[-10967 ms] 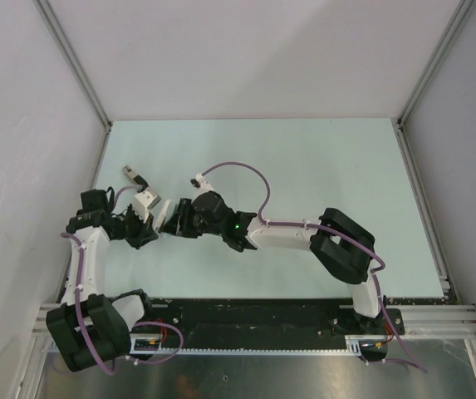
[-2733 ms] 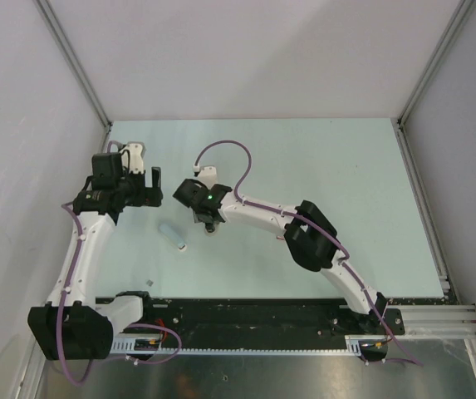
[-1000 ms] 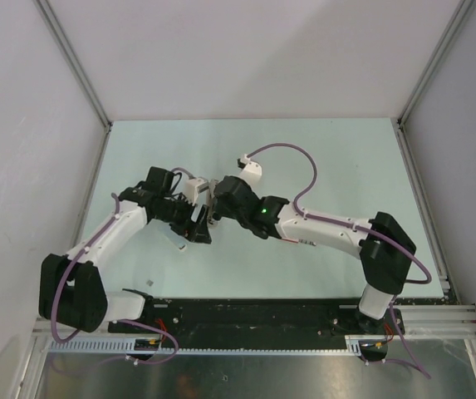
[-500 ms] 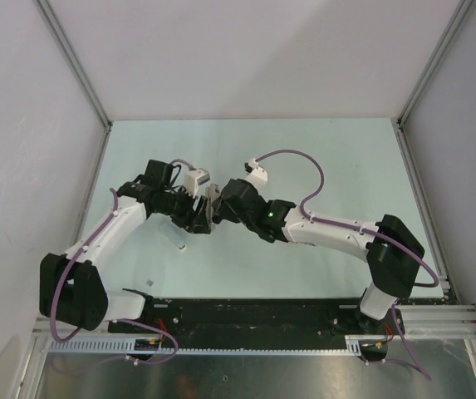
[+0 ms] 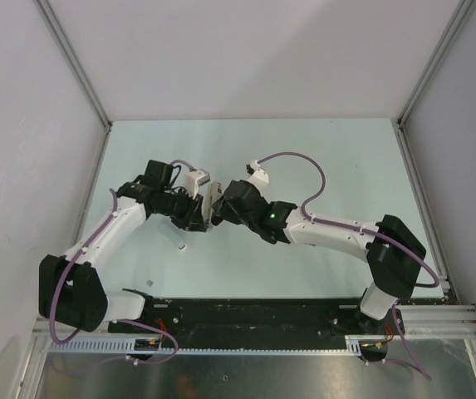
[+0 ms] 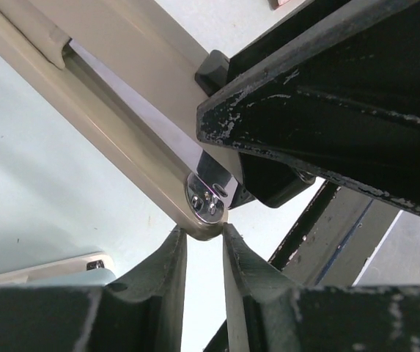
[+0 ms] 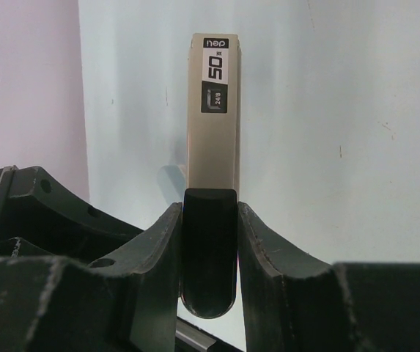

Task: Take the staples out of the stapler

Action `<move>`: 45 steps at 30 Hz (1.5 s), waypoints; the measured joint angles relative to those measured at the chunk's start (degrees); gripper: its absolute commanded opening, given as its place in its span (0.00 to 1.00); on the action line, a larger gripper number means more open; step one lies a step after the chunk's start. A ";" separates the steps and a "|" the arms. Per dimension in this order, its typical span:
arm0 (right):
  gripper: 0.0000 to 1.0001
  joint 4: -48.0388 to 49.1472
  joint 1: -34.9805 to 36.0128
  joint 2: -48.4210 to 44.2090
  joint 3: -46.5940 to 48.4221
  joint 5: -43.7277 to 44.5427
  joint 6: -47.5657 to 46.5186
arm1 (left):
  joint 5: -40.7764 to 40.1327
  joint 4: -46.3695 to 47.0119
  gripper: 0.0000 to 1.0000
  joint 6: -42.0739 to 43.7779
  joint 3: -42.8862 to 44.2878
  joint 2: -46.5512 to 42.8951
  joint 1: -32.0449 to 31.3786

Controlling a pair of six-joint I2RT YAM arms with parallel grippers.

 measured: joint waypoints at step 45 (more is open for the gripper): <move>0.00 9.66 -5.20 -7.91 -14.16 -27.30 -23.85 | -28.79 12.33 0.00 21.49 -7.48 -5.29 -7.65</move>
